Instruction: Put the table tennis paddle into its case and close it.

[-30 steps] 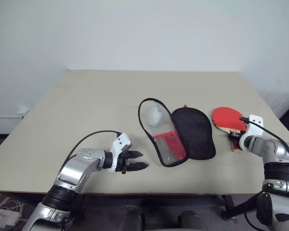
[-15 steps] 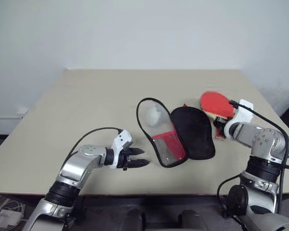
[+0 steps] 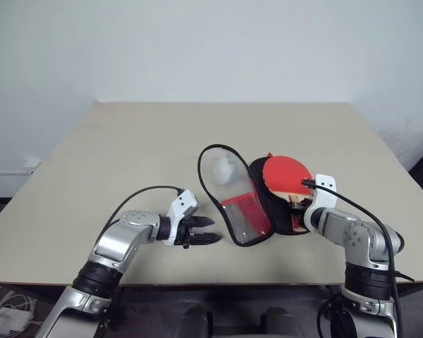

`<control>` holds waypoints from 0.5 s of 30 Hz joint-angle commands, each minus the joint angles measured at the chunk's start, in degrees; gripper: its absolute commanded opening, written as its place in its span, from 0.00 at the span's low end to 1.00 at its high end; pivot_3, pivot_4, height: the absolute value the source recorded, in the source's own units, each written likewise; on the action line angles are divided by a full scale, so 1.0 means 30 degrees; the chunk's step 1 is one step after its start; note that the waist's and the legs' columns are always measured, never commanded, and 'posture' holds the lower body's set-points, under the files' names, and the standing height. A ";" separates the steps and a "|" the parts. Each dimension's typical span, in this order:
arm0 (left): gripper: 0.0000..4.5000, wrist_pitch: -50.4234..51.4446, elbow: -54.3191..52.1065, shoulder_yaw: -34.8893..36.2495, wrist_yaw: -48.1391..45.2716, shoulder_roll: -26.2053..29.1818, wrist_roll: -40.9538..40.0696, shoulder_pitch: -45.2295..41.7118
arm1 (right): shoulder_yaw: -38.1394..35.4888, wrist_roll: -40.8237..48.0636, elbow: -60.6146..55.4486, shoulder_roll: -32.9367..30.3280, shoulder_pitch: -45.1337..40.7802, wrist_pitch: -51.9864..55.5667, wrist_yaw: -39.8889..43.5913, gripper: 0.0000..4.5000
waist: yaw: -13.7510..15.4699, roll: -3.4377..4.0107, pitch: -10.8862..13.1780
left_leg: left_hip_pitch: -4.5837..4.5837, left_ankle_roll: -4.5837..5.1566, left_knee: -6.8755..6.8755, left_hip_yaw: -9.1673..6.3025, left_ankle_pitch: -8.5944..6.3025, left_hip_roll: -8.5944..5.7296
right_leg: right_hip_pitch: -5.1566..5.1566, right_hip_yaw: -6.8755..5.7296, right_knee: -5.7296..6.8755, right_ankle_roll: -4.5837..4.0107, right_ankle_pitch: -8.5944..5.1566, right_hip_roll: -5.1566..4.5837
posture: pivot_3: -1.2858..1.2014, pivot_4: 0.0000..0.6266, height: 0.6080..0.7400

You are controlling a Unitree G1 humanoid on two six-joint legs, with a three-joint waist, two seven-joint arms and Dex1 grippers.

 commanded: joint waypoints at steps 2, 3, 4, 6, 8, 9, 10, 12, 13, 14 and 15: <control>0.69 -0.0168 -0.0360 0.0331 -0.0052 0.0117 0.0016 -0.0382 | 0.1057 0.0136 -0.0697 -0.0174 -0.0409 -0.1161 0.0991 0.26 | -0.0005 0.0001 0.0002 | -0.0001 -0.0001 0.0000 -0.0003 0.0000 0.0000 | -0.0004 0.0000 0.0001 -0.0002 0.0001 0.0000 | 0.52 0.00 1.00; 0.69 -0.0133 -0.0391 0.0353 -0.0028 0.0115 -0.0003 -0.0366 | 0.1142 0.0211 -0.0723 -0.0155 -0.0472 -0.1138 0.1127 0.26 | -0.0023 0.0002 0.0003 | -0.0002 -0.0001 -0.0001 -0.0002 0.0000 0.0001 | -0.0013 0.0001 0.0005 -0.0003 0.0002 0.0002 | 0.52 0.00 1.00; 0.69 -0.0108 -0.0404 0.0368 -0.0011 0.0112 -0.0015 -0.0361 | 0.1228 0.0223 -0.0676 -0.0163 -0.0488 -0.1100 0.1217 0.26 | -0.0025 0.0003 0.0004 | -0.0003 -0.0001 -0.0002 -0.0003 0.0000 0.0007 | -0.0016 0.0003 0.0004 -0.0004 0.0003 0.0011 | 0.52 0.00 1.00; 0.69 -0.0117 -0.0371 0.0385 0.0022 0.0106 -0.0001 -0.0374 | 0.1642 0.0013 -0.0476 -0.0332 -0.0359 -0.1308 0.1407 0.26 | -0.0004 0.0003 0.0004 | -0.0008 -0.0001 -0.0006 -0.0009 0.0000 0.0015 | -0.0021 0.0002 0.0004 -0.0006 0.0003 0.0022 | 0.52 0.00 1.00; 0.69 -0.0100 -0.0385 0.0423 0.0079 0.0090 -0.0013 -0.0389 | 0.1814 -0.0158 -0.0175 -0.0276 -0.0218 -0.1449 0.1411 0.26 | 0.0006 0.0002 0.0005 | -0.0010 -0.0001 -0.0011 -0.0008 0.0000 0.0016 | -0.0021 0.0002 0.0001 -0.0006 0.0002 0.0024 | 0.52 0.00 1.00; 0.69 -0.0079 -0.0416 0.0438 0.0105 0.0084 -0.0026 -0.0392 | 0.1829 -0.0259 -0.0033 -0.0217 -0.0189 -0.1542 0.1345 0.26 | 0.0010 0.0002 0.0005 | -0.0009 -0.0001 -0.0011 -0.0006 0.0000 0.0016 | -0.0021 0.0003 0.0000 -0.0005 0.0002 0.0024 | 0.52 0.00 1.00; 0.69 -0.0067 -0.0449 0.0453 0.0127 0.0083 -0.0039 -0.0387 | 0.1740 -0.0345 0.0171 -0.0116 -0.0201 -0.1577 0.1217 0.26 | 0.0009 0.0002 0.0005 | -0.0008 -0.0002 -0.0010 -0.0006 0.0000 0.0016 | -0.0019 0.0002 -0.0001 -0.0006 0.0003 0.0024 | 0.52 0.00 1.00; 0.69 -0.0071 -0.0479 0.0472 0.0153 0.0094 -0.0051 -0.0369 | 0.1606 -0.0434 0.0456 -0.0018 -0.0253 -0.1651 0.1101 0.26 | 0.0013 0.0000 0.0004 | -0.0006 -0.0002 -0.0009 -0.0006 0.0001 0.0016 | -0.0018 0.0003 -0.0001 -0.0007 0.0004 0.0024 | 0.52 0.00 1.00; 0.69 -0.0071 -0.0510 0.0489 0.0172 0.0102 -0.0062 -0.0349 | 0.1592 -0.0487 0.0557 -0.0103 -0.0250 -0.1735 0.1129 0.26 | 0.0014 0.0000 0.0004 | -0.0004 -0.0003 -0.0008 -0.0008 0.0001 0.0017 | -0.0017 0.0002 0.0001 -0.0009 0.0006 0.0024 | 0.52 0.00 1.00; 0.69 -0.0062 -0.0528 0.0504 0.0195 0.0106 -0.0070 -0.0337 | 0.1542 -0.0529 0.0632 -0.0204 -0.0234 -0.1762 0.1164 0.26 | 0.0021 0.0000 0.0004 | -0.0004 -0.0004 -0.0008 -0.0008 0.0002 0.0017 | -0.0019 0.0002 0.0002 -0.0013 0.0008 0.0024 | 0.52 0.00 1.00; 0.69 -0.0054 -0.0543 0.0519 0.0211 0.0125 -0.0070 -0.0326 | 0.1420 -0.0537 0.0694 -0.0327 -0.0211 -0.1697 0.1202 0.26 | 0.0027 -0.0002 0.0003 | -0.0004 -0.0006 -0.0008 -0.0008 0.0003 0.0017 | -0.0015 0.0002 0.0002 -0.0014 0.0009 0.0024 | 0.52 0.00 1.00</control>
